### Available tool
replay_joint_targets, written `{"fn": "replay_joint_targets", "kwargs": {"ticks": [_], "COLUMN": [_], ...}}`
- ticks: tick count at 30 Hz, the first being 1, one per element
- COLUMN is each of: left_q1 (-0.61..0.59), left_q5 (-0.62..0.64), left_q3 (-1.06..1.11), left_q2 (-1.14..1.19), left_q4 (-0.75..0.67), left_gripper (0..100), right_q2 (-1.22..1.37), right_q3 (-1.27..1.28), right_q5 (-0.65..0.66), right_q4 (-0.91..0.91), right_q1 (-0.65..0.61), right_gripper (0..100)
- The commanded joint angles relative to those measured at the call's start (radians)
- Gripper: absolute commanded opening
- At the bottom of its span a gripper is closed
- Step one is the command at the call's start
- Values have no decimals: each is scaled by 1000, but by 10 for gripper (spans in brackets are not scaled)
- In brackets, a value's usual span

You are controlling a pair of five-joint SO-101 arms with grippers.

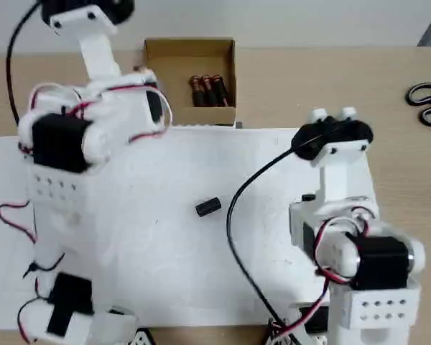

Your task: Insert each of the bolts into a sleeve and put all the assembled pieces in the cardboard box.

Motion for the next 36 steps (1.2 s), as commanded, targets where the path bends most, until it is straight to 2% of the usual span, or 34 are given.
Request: {"fn": "replay_joint_targets", "kwargs": {"ticks": [1,7,15,22,25,32,36], "left_q1": [35,37,100,138,138,133,132], "left_q5": [-3,-3,6,178,213,215,215], "left_q3": [48,185,433,638,717,894,1018], "left_q2": [-133,-287,-474,-597,-651,-799,-893], "left_q4": [18,18,12,-153,-221,-305,-404], "left_gripper": [5,5,5,5,5,5,5], "right_q2": [-87,-234,-289,-298,-298,-412,-513], "right_q3": [52,54,72,170,178,196,284], "right_q5": [37,137,143,132,132,132,132], "right_q4": [8,8,-2,-131,-193,-217,-217], "right_q1": [-2,-2,-7,-8,-12,-176,-252], "right_gripper": [3,4,4,3,3,3,3]}}
